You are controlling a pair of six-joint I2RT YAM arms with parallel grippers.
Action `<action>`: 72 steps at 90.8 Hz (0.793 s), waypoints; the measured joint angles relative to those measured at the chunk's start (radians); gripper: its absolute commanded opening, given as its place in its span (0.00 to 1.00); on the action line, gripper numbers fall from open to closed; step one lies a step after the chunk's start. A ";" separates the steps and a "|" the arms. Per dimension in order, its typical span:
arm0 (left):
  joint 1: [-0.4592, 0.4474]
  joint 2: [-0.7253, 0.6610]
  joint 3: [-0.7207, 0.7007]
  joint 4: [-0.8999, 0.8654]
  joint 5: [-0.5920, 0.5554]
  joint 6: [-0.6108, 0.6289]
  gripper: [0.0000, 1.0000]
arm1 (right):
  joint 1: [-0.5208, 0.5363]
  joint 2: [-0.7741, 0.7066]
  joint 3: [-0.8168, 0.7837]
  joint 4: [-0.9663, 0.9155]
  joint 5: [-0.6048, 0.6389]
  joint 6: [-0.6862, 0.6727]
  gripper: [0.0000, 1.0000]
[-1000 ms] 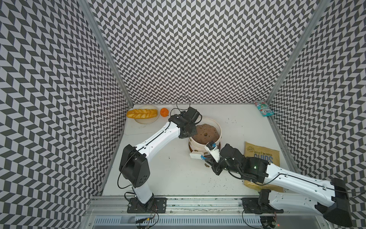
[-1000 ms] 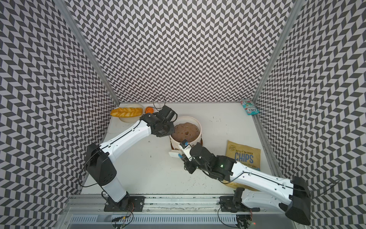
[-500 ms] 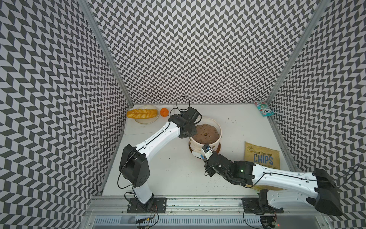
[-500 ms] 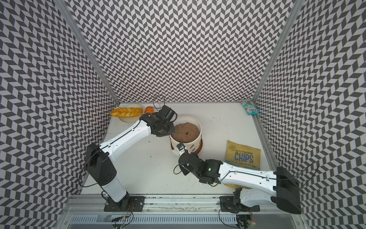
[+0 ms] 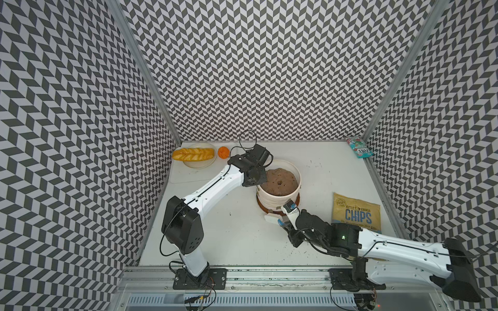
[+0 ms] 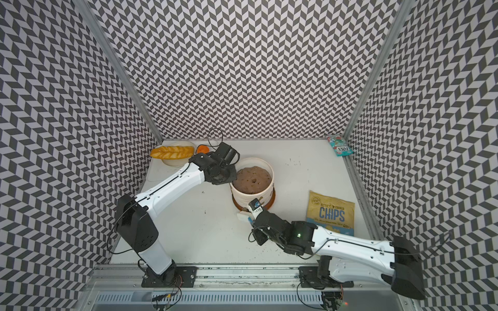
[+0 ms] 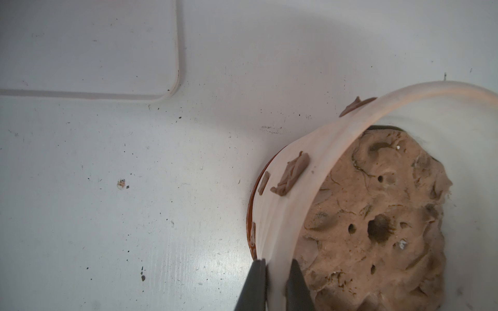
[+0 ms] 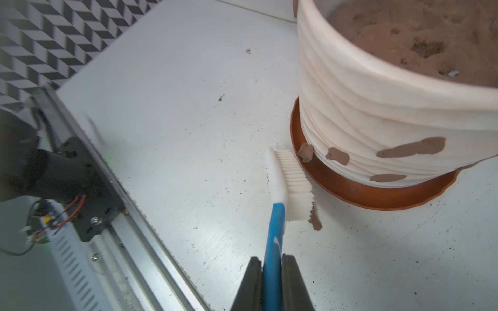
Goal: Scrub the dried mud off the ceramic pot
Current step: Brush off the soil from the pot.
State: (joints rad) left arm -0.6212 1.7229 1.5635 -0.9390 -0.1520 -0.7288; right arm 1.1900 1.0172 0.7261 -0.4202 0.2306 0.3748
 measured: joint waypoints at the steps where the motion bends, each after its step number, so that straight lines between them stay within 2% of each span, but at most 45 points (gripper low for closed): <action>1: 0.000 0.000 0.000 0.000 0.000 0.003 0.00 | 0.000 -0.011 0.001 0.002 -0.001 -0.003 0.00; 9: 0.002 0.000 -0.001 0.004 -0.001 0.018 0.00 | 0.000 -0.037 0.029 -0.008 0.008 -0.018 0.00; 24: 0.010 -0.005 -0.011 0.023 -0.009 0.069 0.00 | -0.020 0.006 0.073 -0.012 0.018 -0.085 0.00; 37: 0.025 -0.007 -0.019 0.040 0.000 0.132 0.00 | -0.058 0.047 0.074 0.006 -0.023 -0.206 0.00; 47: 0.032 -0.013 -0.030 0.057 0.006 0.169 0.00 | -0.138 0.090 0.088 0.000 -0.068 -0.283 0.00; 53: 0.035 -0.014 -0.033 0.066 0.009 0.186 0.00 | -0.177 0.108 0.096 0.003 -0.113 -0.312 0.00; 72: 0.050 -0.015 -0.041 0.092 0.018 0.238 0.00 | -0.214 0.123 0.093 0.005 -0.161 -0.349 0.00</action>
State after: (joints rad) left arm -0.5709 1.7081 1.5223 -0.8471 -0.1337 -0.4904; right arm 0.9764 1.1404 0.8196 -0.4149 0.0696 0.0261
